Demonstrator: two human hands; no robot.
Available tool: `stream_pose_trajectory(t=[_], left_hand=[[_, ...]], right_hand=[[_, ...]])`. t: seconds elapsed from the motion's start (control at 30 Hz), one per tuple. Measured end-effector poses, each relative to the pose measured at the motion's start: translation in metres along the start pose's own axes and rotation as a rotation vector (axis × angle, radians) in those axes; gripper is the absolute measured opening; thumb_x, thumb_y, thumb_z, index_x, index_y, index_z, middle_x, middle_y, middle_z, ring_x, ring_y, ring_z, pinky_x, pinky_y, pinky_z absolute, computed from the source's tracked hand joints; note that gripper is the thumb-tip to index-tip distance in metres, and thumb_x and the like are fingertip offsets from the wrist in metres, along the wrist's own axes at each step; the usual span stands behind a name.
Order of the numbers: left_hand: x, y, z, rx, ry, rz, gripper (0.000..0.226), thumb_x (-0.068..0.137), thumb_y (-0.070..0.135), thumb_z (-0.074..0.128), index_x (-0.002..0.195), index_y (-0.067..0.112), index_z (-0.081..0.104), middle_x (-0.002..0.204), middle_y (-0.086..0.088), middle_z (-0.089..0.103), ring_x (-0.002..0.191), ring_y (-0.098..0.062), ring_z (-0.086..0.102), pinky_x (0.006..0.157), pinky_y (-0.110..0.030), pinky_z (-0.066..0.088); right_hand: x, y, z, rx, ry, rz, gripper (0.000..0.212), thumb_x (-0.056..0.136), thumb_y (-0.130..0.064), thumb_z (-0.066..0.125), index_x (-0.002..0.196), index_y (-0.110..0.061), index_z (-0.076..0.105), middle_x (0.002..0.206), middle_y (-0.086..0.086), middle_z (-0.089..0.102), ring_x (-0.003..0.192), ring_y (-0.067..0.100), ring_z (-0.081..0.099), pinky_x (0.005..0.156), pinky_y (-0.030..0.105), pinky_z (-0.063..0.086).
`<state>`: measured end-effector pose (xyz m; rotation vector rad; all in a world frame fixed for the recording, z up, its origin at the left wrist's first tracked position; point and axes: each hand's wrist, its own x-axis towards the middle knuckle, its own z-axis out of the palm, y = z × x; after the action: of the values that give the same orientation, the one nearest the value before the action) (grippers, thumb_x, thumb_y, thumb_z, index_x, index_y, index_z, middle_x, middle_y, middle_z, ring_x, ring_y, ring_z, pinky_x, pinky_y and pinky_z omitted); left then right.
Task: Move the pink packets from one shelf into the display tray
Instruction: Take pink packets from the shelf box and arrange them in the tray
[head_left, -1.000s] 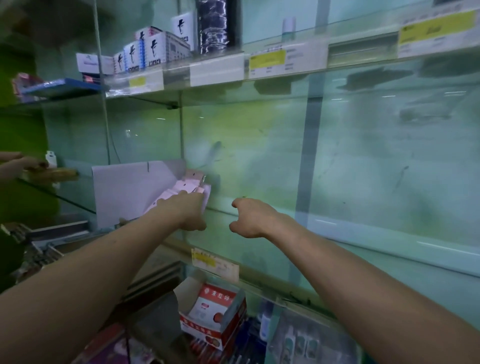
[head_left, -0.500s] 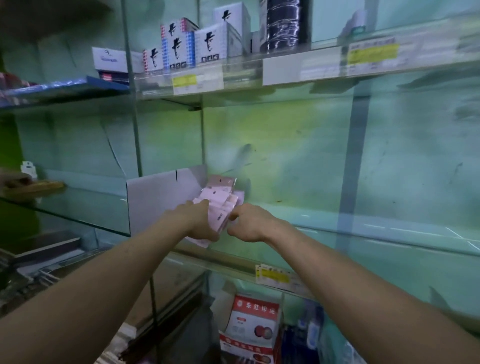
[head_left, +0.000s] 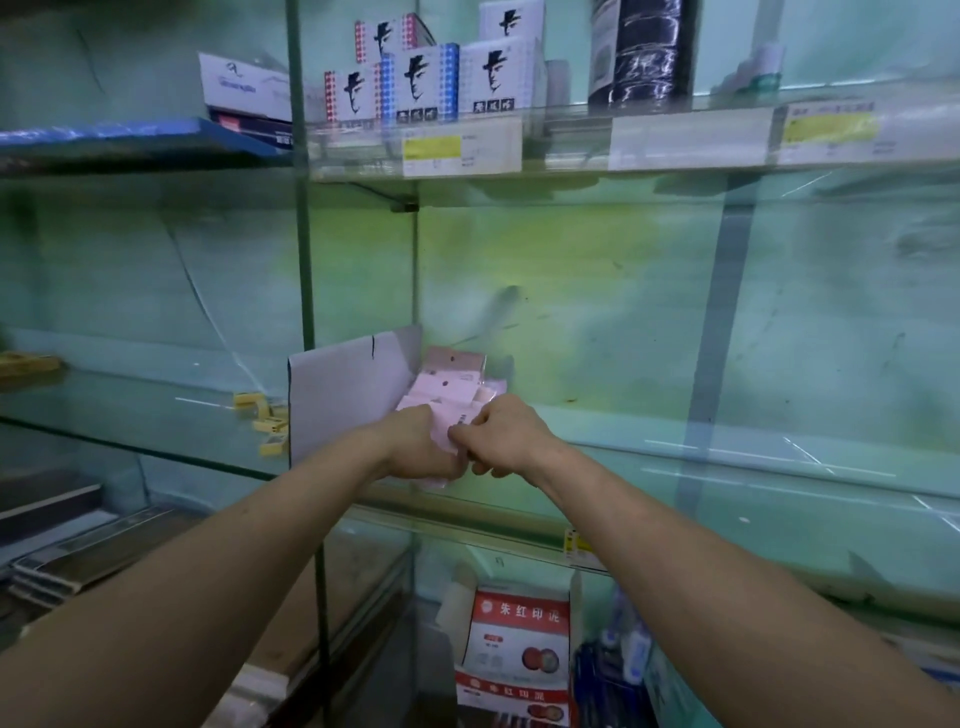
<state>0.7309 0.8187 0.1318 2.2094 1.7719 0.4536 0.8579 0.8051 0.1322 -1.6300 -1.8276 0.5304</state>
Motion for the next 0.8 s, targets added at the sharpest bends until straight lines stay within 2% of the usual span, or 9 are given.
stream_pose_trajectory(t=[0.07,0.13,0.2,0.33,0.43,0.57,0.63,0.73,0.8], left_hand=[[0.000,-0.007,-0.002,-0.067,-0.018,0.009,0.062,0.075,0.037,0.073,0.125,0.012,0.045,0.117,-0.002,0.057,0.101,-0.017,0.054,0.073,-0.024,0.043],[0.001,-0.014,-0.003,-0.097,-0.026,0.008,0.092,0.073,0.041,0.075,0.146,0.013,0.027,0.142,-0.005,0.045,0.121,-0.020,0.048,0.094,-0.029,0.043],[-0.001,-0.018,-0.006,-0.142,-0.057,0.011,0.105,0.072,0.040,0.077,0.152,0.015,0.014,0.151,-0.005,0.033,0.132,-0.021,0.040,0.106,-0.030,0.037],[-0.009,-0.015,-0.018,-0.211,-0.127,0.046,0.097,0.078,0.020,0.075,0.153,0.016,0.012,0.151,-0.005,0.032,0.127,-0.021,0.042,0.099,-0.025,0.034],[-0.006,-0.011,-0.021,-0.068,-0.046,0.066,0.081,0.082,0.008,0.066,0.149,0.014,0.021,0.143,-0.008,0.040,0.113,-0.023,0.048,0.093,-0.028,0.042],[0.010,-0.008,-0.016,0.231,0.103,0.108,0.068,0.081,0.014,0.062,0.141,0.017,0.031,0.137,-0.007,0.047,0.118,-0.026,0.050,0.099,-0.041,0.046],[0.016,-0.006,-0.012,0.342,0.098,0.136,0.071,0.079,0.018,0.066,0.140,0.020,0.030,0.138,-0.005,0.045,0.121,-0.024,0.047,0.099,-0.043,0.045],[0.021,-0.005,-0.007,0.518,0.046,0.172,0.080,0.076,0.026,0.072,0.141,0.023,0.025,0.141,-0.003,0.040,0.126,-0.022,0.041,0.100,-0.042,0.041],[0.023,-0.006,-0.006,0.595,0.034,0.188,0.079,0.076,0.031,0.072,0.139,0.024,0.026,0.143,-0.001,0.037,0.130,-0.021,0.037,0.103,-0.044,0.037]], right_hand=[[0.000,-0.005,0.005,0.101,-0.028,0.031,0.015,0.082,-0.018,0.060,0.079,-0.004,0.066,0.052,0.006,0.062,0.052,0.022,0.059,0.055,0.029,0.051],[0.001,-0.008,0.009,0.126,-0.043,0.056,0.011,0.081,-0.014,0.063,0.078,-0.004,0.064,0.052,0.007,0.060,0.045,0.018,0.054,0.048,0.025,0.048],[0.001,-0.011,0.011,0.142,-0.041,0.077,0.007,0.081,-0.008,0.062,0.076,-0.004,0.059,0.052,0.008,0.057,0.044,0.017,0.050,0.043,0.023,0.042],[-0.001,-0.011,0.002,0.224,0.030,0.082,0.025,0.086,-0.002,0.050,0.063,-0.014,0.052,0.062,0.005,0.058,0.058,0.020,0.055,0.052,0.026,0.046],[0.000,-0.007,-0.012,0.287,0.100,0.074,0.021,0.089,-0.005,0.042,0.077,-0.009,0.060,0.084,0.010,0.065,0.076,0.028,0.063,0.068,0.039,0.059],[-0.001,-0.002,-0.029,0.157,0.302,0.036,0.018,0.086,-0.010,0.042,0.095,-0.004,0.056,0.101,0.014,0.064,0.087,0.036,0.065,0.075,0.050,0.057],[-0.003,0.000,-0.038,0.064,0.374,0.029,0.020,0.086,-0.015,0.043,0.100,-0.006,0.054,0.103,0.012,0.063,0.090,0.036,0.062,0.078,0.046,0.055],[-0.012,0.005,-0.049,-0.108,0.394,0.053,0.022,0.085,-0.016,0.050,0.106,-0.010,0.054,0.098,0.005,0.060,0.092,0.031,0.059,0.070,0.031,0.045],[-0.017,0.007,-0.052,-0.148,0.380,0.064,0.025,0.083,-0.014,0.053,0.108,-0.013,0.051,0.100,0.004,0.059,0.093,0.029,0.058,0.069,0.032,0.044]])
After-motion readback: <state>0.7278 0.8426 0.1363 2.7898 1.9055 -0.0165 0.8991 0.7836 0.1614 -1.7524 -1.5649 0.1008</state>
